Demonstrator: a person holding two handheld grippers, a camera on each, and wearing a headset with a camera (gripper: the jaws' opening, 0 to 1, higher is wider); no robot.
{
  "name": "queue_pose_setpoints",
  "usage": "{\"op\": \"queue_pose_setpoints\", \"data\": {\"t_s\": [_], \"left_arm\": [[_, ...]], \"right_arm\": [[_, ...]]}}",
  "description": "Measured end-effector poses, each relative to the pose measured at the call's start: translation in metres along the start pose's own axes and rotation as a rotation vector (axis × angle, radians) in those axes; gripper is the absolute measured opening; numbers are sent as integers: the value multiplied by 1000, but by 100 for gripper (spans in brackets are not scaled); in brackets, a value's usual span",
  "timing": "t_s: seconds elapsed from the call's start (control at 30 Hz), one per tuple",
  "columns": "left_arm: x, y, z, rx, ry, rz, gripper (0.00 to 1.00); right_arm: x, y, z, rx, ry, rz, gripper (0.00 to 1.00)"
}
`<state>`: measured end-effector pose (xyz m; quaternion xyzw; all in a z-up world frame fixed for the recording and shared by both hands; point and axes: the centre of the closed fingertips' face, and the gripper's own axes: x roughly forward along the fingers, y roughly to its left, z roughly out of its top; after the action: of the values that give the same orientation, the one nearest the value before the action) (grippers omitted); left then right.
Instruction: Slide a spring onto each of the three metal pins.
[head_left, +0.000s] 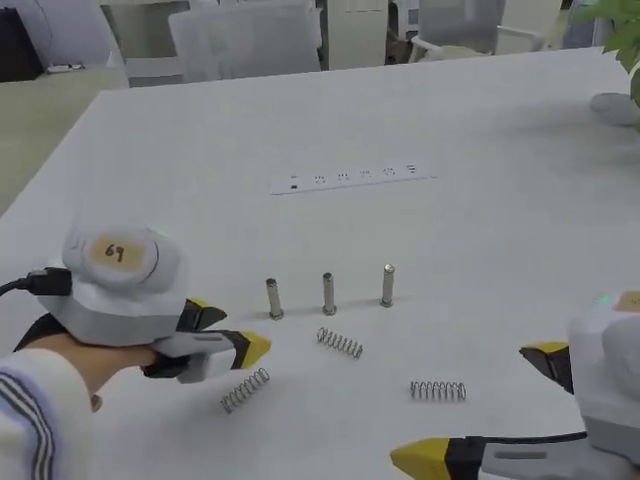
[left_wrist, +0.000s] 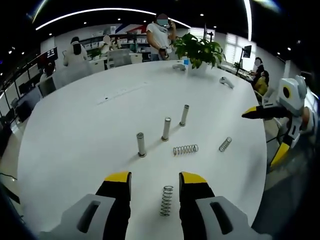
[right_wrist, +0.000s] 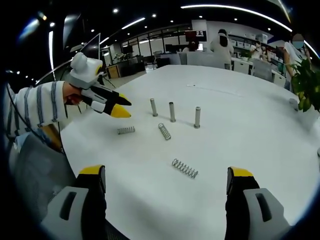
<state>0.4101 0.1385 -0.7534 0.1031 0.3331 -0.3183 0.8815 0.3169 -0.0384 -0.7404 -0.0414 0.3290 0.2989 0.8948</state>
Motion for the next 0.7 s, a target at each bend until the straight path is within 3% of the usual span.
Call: {"op": "queue_pose_setpoints", "data": {"t_s": [0.47,0.7], "left_arm": [[-5,-8,-42,-17,77,-15,31],[-4,-12,-50,-62,78,-28,27]], "right_arm": [[1,5,-1,-12,12,21,100],[0,6,0,2,9,29,99]]}}
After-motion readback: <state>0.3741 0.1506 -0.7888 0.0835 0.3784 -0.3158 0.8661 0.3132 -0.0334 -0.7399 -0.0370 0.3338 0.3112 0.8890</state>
